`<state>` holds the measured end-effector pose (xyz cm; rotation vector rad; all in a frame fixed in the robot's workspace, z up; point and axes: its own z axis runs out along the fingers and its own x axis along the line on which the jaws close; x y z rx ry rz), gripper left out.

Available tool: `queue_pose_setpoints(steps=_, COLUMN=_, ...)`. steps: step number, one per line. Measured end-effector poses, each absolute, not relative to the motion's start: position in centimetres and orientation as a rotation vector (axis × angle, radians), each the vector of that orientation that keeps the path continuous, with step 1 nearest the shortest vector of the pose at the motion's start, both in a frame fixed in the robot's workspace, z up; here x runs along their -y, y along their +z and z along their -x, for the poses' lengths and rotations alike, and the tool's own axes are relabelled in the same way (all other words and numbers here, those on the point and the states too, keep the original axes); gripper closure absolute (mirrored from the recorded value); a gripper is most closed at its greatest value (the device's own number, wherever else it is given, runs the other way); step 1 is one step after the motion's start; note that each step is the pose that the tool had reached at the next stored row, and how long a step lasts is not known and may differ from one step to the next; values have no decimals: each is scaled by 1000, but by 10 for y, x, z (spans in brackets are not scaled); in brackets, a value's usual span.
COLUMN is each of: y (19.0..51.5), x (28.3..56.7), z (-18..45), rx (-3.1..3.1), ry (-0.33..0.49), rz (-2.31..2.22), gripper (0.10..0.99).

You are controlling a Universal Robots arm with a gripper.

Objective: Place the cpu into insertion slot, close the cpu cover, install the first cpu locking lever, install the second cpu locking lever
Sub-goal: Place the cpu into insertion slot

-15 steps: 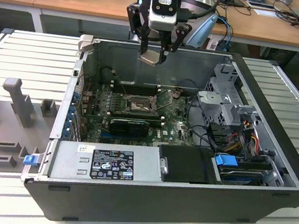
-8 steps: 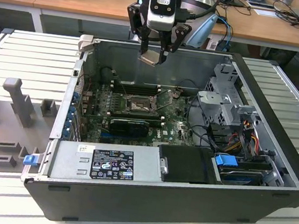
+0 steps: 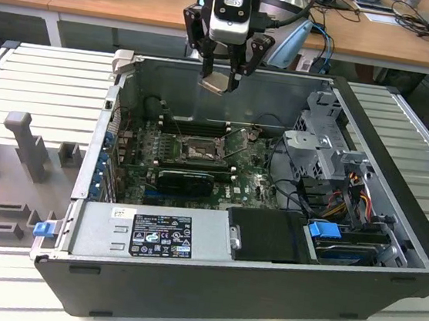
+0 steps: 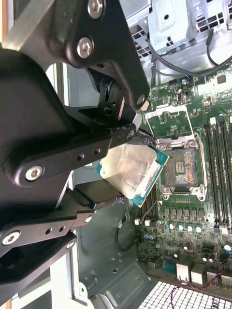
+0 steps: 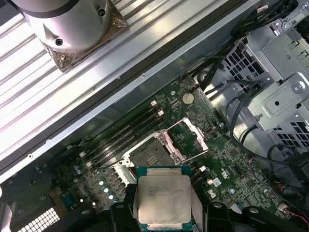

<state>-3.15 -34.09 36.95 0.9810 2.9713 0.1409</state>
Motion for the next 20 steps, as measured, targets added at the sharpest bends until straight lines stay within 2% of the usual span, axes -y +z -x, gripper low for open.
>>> queue_pose_setpoints(steps=20, y=369, x=341, z=31, rx=-2938, ry=140, rz=-1068, gripper=553)
